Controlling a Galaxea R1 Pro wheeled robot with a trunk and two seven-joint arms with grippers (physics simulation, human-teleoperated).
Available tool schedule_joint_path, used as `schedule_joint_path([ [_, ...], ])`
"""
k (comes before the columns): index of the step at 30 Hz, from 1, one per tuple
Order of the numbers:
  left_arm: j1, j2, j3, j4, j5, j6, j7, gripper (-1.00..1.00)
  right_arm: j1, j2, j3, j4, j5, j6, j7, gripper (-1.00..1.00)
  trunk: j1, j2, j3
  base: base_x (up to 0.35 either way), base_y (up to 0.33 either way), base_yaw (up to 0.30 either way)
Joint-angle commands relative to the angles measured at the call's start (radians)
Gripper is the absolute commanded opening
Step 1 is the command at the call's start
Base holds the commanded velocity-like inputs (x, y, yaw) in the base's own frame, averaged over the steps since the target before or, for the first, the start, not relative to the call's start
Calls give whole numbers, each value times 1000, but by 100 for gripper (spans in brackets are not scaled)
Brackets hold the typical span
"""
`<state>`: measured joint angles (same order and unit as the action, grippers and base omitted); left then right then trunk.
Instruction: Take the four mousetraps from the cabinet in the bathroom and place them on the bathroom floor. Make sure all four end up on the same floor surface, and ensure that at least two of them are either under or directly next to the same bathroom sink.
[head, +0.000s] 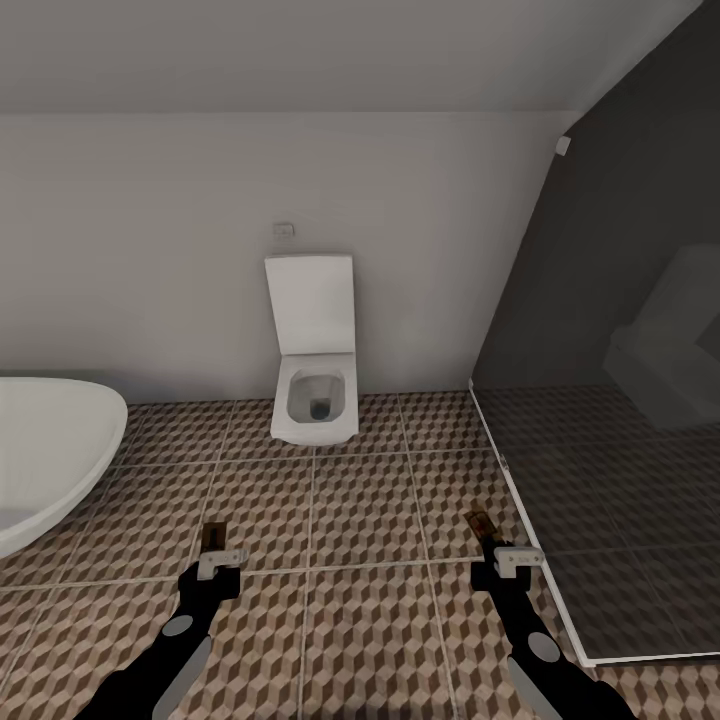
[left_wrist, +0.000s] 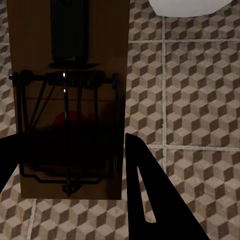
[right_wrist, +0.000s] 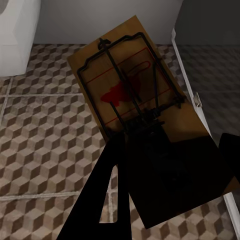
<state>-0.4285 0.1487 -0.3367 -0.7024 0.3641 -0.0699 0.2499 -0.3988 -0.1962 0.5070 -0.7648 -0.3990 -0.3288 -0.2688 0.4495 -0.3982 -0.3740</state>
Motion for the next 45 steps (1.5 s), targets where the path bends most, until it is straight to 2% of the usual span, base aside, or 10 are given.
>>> schedule_joint_path([
  [1, -1, 2, -8, 0, 6, -4, 11, -100, -1, -2, 8, 0, -10, -6, -8, -100, 1, -2, -2, 0, 0, 0],
  [8, -1, 1, -9, 0, 6, -5, 11, -100, -2, 0, 8, 0, -11, -6, -7, -100, 1, -2, -2, 0, 0, 0],
  [21, -1, -3, -9, -3, 7, -4, 11, -100, -2, 2, 10, -6, -11, -6, -5, -100, 50, -93, -42, 0, 0, 0],
  [22, -1, -3, -9, -4, 7, -4, 11, -100, -2, 8, 10, -7, -11, -5, -5, -100, 54, -100, -45, 0, 0, 0],
  [23, -1, -3, -9, -4, 7, -4, 11, -100, -2, 27, 9, -9, -10, -3, -4, -100, 58, -107, -49, 0, 0, 0],
  [28, -1, -3, -9, -4, 7, -4, 11, -100, -2, 86, 7, -32, -8, 3, -4, -100, 77, -142, -64, 0, 0, 0],
  [32, -1, -3, -8, -2, 7, -4, 10, -100, -2, 118, 7, -64, -7, 41, -4, -100, 93, -170, -77, 0, 0, 0],
  [36, -1, -4, -8, -2, 7, -4, 9, -100, -2, 122, 5, -72, 1, 60, 2, -100, 108, -198, -89, 0, 0, 0],
  [45, -1, -5, -9, -7, 6, -4, 10, -100, -2, 118, 2, -66, 7, 66, 62, -100, 142, -261, -118, 0, 0, 0],
])
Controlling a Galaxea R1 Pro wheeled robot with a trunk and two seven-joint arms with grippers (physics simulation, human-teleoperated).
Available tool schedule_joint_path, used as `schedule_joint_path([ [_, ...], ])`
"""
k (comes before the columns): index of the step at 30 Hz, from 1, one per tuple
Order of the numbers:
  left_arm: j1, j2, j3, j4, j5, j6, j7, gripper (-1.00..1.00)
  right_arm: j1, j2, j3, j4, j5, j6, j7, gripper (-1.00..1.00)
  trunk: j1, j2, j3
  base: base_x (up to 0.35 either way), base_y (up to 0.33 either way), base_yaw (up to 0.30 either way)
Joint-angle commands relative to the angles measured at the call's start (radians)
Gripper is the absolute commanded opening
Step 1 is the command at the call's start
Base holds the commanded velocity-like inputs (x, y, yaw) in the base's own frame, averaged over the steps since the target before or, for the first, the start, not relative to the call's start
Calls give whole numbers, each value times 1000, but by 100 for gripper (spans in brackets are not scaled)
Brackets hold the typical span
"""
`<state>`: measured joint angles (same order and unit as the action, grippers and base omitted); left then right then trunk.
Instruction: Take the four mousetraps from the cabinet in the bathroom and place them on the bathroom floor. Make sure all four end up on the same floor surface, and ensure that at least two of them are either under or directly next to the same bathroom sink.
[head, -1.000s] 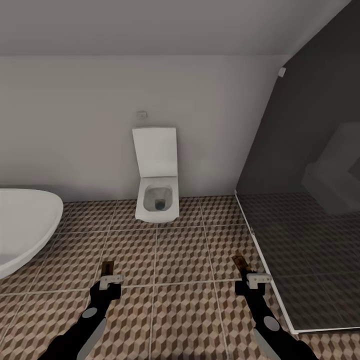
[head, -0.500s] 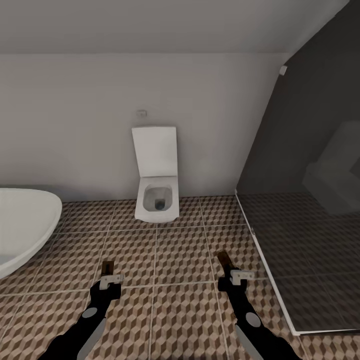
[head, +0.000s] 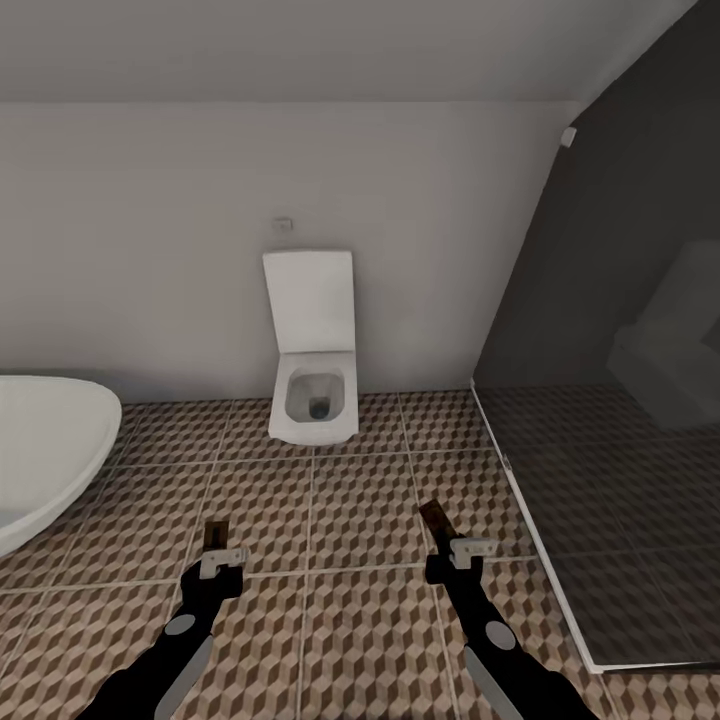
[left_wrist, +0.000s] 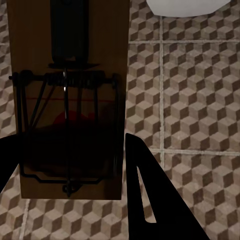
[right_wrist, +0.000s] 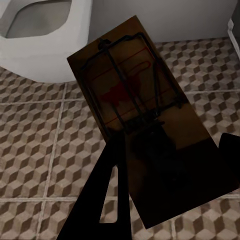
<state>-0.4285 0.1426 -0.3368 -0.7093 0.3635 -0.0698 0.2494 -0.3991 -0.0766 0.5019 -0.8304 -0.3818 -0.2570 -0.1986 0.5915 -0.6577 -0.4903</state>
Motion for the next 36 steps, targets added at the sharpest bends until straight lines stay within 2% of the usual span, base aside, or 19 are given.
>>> schedule_joint_path([
  [1, -1, 2, -8, 0, 7, -4, 11, -100, -1, -2, 7, 1, -11, -5, -7, -100, 4, -8, -4, 0, 0, 0],
  [24, -1, 2, -10, 2, 8, -4, 11, -100, -1, 1, 9, 2, -15, -5, -4, -100, 92, -169, -76, 0, 0, 0],
  [27, -1, 1, -10, 2, 7, -4, 11, -100, -1, 1, 9, 1, -15, -5, 14, -100, 104, -190, -86, 0, 0, 0],
  [33, -1, -10, -10, 4, 7, -4, 11, -100, -1, -1, 6, -1, -17, -4, 110, -100, 127, -232, -105, 0, 0, 0],
  [36, -1, -12, -10, 5, 7, -4, 11, -100, -1, -2, 6, -1, -17, -4, 116, -100, 138, -253, -114, 0, 0, 0],
])
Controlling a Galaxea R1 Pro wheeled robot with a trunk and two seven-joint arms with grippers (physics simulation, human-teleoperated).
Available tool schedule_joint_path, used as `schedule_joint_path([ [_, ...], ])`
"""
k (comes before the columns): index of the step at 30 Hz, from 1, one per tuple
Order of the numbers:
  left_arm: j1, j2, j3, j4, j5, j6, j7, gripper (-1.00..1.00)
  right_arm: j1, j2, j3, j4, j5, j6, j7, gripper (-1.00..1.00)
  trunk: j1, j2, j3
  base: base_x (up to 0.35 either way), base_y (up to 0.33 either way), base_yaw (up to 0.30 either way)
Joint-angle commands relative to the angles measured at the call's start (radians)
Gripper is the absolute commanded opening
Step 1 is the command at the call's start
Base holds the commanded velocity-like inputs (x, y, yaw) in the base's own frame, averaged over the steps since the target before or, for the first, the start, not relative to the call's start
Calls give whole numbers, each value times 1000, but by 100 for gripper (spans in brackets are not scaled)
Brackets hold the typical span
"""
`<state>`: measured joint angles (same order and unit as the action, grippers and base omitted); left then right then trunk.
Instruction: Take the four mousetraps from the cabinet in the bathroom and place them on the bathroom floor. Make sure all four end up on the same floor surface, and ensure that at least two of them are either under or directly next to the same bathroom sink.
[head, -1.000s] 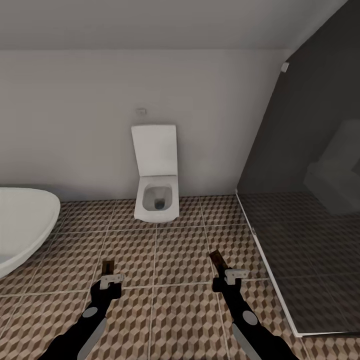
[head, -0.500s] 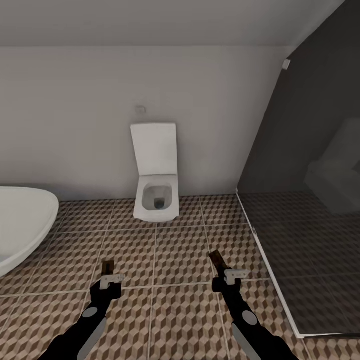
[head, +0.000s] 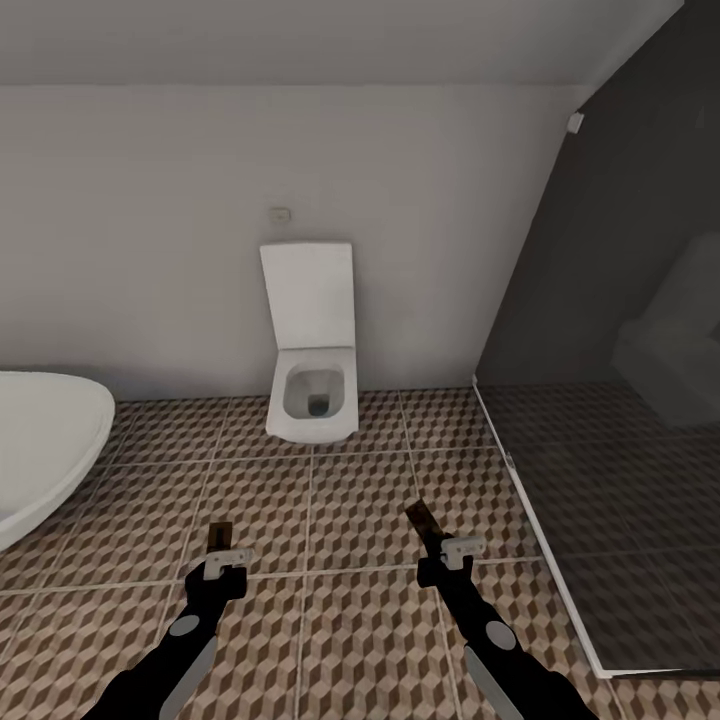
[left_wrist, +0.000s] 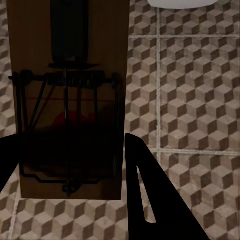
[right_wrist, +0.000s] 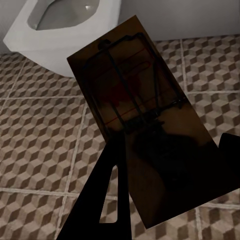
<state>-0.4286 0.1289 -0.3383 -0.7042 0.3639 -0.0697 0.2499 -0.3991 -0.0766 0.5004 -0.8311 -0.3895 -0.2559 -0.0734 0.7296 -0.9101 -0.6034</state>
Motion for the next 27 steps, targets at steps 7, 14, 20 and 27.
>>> schedule_joint_path([
  [7, -1, 0, -8, 0, 7, -4, 11, -100, -1, -2, 7, 0, -9, -5, -6, -100, 27, -50, -23, 0, 0, 0],
  [14, -1, 0, -8, 0, 7, -4, 11, -100, -1, -2, 7, 0, -9, -5, -6, -100, 54, -99, -45, 0, 0, 0],
  [20, -1, 0, -8, 0, 7, -4, 11, -100, -1, -1, 7, 1, -7, -5, -10, -100, 77, -141, -64, 0, 0, 0],
  [27, -1, -6, -8, 2, 7, -4, 10, -100, -1, -1, 7, 1, -5, -5, -12, -100, 104, -190, -86, 0, 0, 0],
])
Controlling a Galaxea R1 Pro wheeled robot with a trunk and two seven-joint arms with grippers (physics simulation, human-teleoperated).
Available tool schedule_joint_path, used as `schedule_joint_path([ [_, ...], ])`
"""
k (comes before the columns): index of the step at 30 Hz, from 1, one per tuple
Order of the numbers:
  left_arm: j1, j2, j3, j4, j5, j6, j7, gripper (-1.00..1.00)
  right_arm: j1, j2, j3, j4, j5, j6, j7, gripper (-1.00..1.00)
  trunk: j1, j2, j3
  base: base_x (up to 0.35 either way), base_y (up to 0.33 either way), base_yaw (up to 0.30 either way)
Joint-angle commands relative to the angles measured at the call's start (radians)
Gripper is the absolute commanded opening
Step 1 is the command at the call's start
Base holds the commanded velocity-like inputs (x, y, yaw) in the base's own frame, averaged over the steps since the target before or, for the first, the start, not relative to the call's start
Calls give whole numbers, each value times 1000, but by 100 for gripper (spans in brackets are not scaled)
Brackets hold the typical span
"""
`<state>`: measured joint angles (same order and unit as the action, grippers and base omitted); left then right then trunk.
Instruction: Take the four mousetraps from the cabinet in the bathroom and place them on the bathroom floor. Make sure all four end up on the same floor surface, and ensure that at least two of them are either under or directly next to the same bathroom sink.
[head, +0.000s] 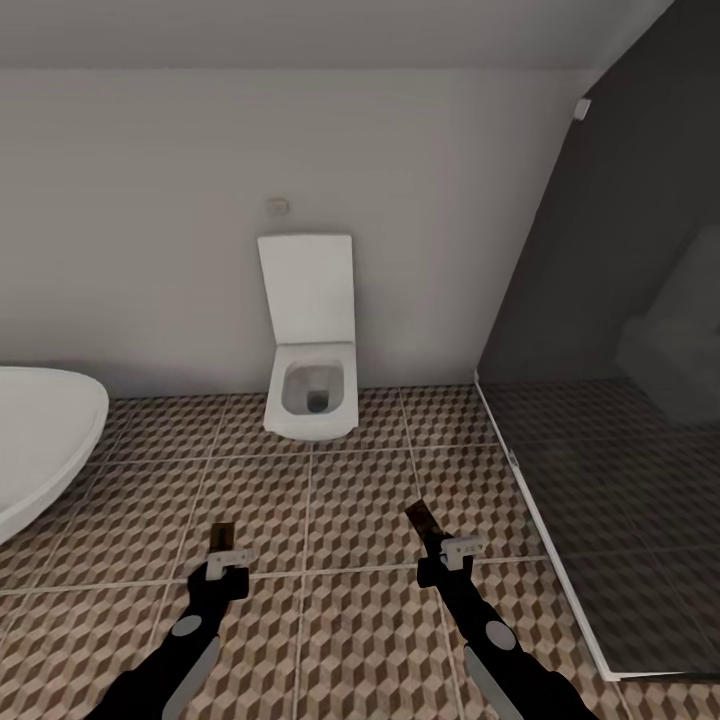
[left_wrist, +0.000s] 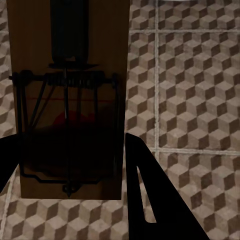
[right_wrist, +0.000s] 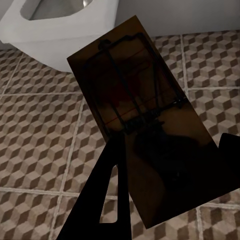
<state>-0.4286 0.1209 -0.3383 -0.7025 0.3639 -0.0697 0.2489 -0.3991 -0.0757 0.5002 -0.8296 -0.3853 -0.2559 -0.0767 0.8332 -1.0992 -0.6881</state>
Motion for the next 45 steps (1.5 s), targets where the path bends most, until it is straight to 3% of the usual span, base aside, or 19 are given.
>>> schedule_joint_path([
  [1, -1, 1, -8, 0, 7, -4, 11, -100, -1, -1, 8, 0, -9, -5, -9, -100, 4, -8, -4, 0, 0, 0],
  [31, -1, 0, -9, 0, 6, -4, 10, -100, -1, -1, 8, 0, -9, 21, -18, -100, 119, -218, -98, 0, 0, 0],
  [37, -1, 0, -8, 0, 7, -4, 10, -100, -1, -1, 7, -16, -10, 114, -18, -100, 142, -260, -117, 0, 0, 0],
  [45, -1, 0, -9, 0, 6, -4, 10, -100, -1, -1, 6, -141, -10, 252, -72, -100, 173, -316, -142, 0, 0, 0],
])
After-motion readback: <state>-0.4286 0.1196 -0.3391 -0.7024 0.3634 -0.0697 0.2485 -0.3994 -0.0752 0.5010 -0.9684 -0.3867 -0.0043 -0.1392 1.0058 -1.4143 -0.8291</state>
